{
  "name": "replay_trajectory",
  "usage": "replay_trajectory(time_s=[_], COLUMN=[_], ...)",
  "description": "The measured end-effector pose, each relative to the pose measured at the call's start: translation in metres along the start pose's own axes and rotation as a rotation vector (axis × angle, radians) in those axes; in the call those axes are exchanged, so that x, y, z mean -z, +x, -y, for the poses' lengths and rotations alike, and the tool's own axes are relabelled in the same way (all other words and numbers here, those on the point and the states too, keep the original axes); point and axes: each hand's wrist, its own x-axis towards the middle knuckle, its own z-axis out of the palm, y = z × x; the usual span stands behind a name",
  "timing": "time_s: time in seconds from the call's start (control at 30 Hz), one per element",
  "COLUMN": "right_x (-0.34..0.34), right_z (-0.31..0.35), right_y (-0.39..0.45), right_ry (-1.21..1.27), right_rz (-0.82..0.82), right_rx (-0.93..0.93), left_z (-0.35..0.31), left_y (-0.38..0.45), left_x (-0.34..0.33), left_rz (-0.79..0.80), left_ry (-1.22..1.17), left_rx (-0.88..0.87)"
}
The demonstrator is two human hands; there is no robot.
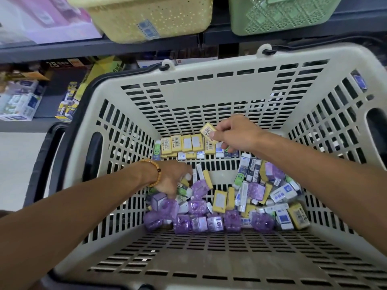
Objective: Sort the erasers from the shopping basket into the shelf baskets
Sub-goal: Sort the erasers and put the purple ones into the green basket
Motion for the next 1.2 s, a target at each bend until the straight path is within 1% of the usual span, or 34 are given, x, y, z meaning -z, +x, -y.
replay_trajectory(time_s=[0.1,0.2,0.5,0.67,0.77,0.83,0.9,0.97,1.03,1.13,1.17,1.2], right_x=[0.002,0.002,-0.004,-0.009,-0.014,-0.019,-0.026,-0.031,-0.035,-0.038,-0.036,-0.034], right_z=[-0.001,-0.006,-0.017,-0.023,-0.026,-0.028,-0.028,-0.027,-0.023,-0.019,-0.018,-0.015], right_y=[0.002,0.004,0.009,0.01,0.01,0.011,0.013,0.016,0.018,0.017,0.015,0.012], right_ry=[0.024,0.038,0.065,0.137,0.157,0.175,0.184,0.197,0.188,-0.026,-0.044,0.003], right_rz=[-0.042,-0.071,-0.072,-0.131,-0.141,-0.13,-0.134,-0.144,-0.116,-0.103,-0.118,-0.114], right_rx=[-0.015,-0.042,-0.067,-0.091,-0.124,-0.142,-0.15,-0.155,-0.151,-0.078,-0.044,-0.016], left_z=[-0.002,-0.005,-0.008,-0.012,-0.011,-0.009,-0.005,0.0,0.006,0.011,0.011,0.01], left_y=[-0.001,-0.001,-0.001,-0.004,-0.009,-0.014,-0.021,-0.027,-0.034,-0.04,-0.041,-0.043], left_x=[-0.007,-0.009,-0.007,-0.003,0.004,0.012,0.02,0.028,0.034,0.038,0.038,0.039], left_rz=[-0.018,-0.019,-0.022,-0.026,-0.061,-0.112,-0.186,-0.243,-0.281,-0.356,-0.393,-0.436], left_ry=[0.036,0.015,-0.013,-0.014,-0.035,-0.07,-0.143,-0.261,-0.392,-0.632,-0.707,-0.766], left_rx=[-0.034,-0.051,-0.026,-0.023,-0.02,-0.019,-0.004,0.027,0.044,0.038,0.045,0.056])
